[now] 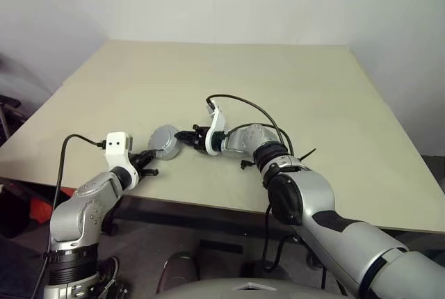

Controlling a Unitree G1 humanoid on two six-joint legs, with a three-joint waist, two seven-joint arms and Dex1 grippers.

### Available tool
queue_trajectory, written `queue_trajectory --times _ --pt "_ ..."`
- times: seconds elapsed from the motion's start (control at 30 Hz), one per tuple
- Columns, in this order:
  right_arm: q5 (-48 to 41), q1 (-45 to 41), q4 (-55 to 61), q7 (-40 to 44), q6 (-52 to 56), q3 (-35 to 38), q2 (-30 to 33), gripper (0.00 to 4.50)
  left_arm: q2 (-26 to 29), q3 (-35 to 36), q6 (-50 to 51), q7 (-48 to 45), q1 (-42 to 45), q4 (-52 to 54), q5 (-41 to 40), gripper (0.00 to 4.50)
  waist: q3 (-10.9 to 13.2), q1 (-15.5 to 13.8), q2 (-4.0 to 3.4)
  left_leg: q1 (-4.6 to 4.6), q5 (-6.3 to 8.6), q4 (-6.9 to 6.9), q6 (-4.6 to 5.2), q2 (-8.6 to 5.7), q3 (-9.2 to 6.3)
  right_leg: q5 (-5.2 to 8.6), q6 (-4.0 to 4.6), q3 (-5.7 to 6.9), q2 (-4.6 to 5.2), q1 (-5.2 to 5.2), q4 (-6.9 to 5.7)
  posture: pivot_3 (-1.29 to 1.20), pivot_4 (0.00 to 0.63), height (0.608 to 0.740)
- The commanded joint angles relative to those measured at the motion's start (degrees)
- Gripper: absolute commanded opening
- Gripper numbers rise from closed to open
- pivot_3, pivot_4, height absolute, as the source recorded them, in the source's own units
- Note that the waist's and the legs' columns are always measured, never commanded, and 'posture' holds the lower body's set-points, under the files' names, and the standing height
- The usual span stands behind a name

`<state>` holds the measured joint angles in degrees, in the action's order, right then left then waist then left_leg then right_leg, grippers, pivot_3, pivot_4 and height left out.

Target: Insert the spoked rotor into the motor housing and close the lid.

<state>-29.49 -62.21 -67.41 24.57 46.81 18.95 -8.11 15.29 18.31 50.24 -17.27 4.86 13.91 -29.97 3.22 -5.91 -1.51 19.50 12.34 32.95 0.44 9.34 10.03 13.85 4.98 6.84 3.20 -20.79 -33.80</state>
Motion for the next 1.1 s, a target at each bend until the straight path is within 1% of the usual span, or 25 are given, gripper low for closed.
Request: queue_trajectory --times 0.03,0.13,0.17,0.2,0.47,0.6,0.77,0.93,1.1 --pt "-1.6 -3.3 0.1 -1.1 -1.4 1.9 -5.0 1.06 -1.7 2.6 -0.2 -0.1 2.7 0.1 -4.6 0.22 0.1 0.0 0.17 0.13 -0.02 0.00 -0.03 0.02 0.00 0.00 0.00 0.00 -0.01 -0.10 0.00 0.00 0.000 0.740" --pt "-1.9 -3.3 -0.7 -2.9 -2.5 3.6 -4.0 1.06 -2.6 4.5 -0.1 0.0 3.6 0.3 -7.0 0.22 0.2 0.0 0.30 0.53 -0.30 0.04 -0.45 0.05 0.01 -0.05 0.08 0.01 -0.01 -0.39 -0.04 0.00 0.000 0.740" --pt "-2.0 -3.4 -0.9 -3.4 -2.9 3.9 -3.8 1.06 -2.7 4.7 -0.1 0.0 3.7 0.4 -7.5 0.22 0.2 0.1 0.33 0.60 -0.30 0.04 -0.44 0.05 0.02 -0.20 0.33 0.01 -0.01 -0.44 -0.04 0.00 0.000 0.740" --pt "-2.0 -3.3 -1.1 -3.8 -3.2 4.3 -3.4 1.06 -2.8 4.7 -0.2 -0.1 3.8 0.4 -7.8 0.22 0.2 0.1 0.34 0.66 -0.28 0.04 -0.40 0.05 0.01 -0.23 0.39 0.01 -0.02 -0.48 -0.04 0.00 0.000 0.740" --pt "-2.2 -3.2 -2.0 -5.6 -4.5 5.9 -1.8 1.06 -2.8 4.3 -0.7 -0.4 4.0 0.9 -11.0 0.22 0.2 0.1 0.34 1.19 -0.15 0.17 -0.16 0.06 0.00 -0.21 0.44 0.02 -0.04 -0.94 -0.09 0.00 0.000 0.740" --pt "-2.9 -3.2 -2.5 -7.0 -5.1 7.4 -1.1 1.06 -2.6 4.2 -0.8 -0.8 3.9 1.4 -13.1 0.22 0.2 0.1 0.34 1.17 -0.16 0.30 -0.16 0.10 0.01 -0.20 0.45 0.01 -0.04 -0.92 -0.17 0.00 0.000 0.740" --pt "-3.6 -2.9 -3.5 -10.8 -8.0 9.8 0.9 1.06 -2.1 4.0 -0.9 -0.5 3.4 1.6 -14.1 0.22 0.2 -0.1 0.34 1.14 -0.18 0.38 -0.20 0.11 0.01 -0.19 0.45 0.01 -0.03 -0.91 -0.34 0.00 0.000 0.740" --pt "-3.6 -2.8 -3.6 -10.5 -7.8 10.2 1.8 1.06 -1.9 3.9 -1.1 -0.3 3.4 1.4 -14.4 0.22 0.2 -0.3 0.35 1.13 -0.20 0.50 -0.20 0.11 0.00 -0.18 0.45 0.01 -0.01 -0.91 -0.52 0.00 0.000 0.740" --pt "-5.4 -3.5 -3.9 -12.2 -8.3 12.7 2.4 1.06 -1.8 3.8 -1.4 0.0 3.6 0.9 -14.4 0.22 0.2 -0.3 0.35 1.14 -0.20 0.73 -0.20 0.13 -0.01 -0.16 0.45 0.01 0.00 -0.94 -0.76 0.00 0.000 0.740"
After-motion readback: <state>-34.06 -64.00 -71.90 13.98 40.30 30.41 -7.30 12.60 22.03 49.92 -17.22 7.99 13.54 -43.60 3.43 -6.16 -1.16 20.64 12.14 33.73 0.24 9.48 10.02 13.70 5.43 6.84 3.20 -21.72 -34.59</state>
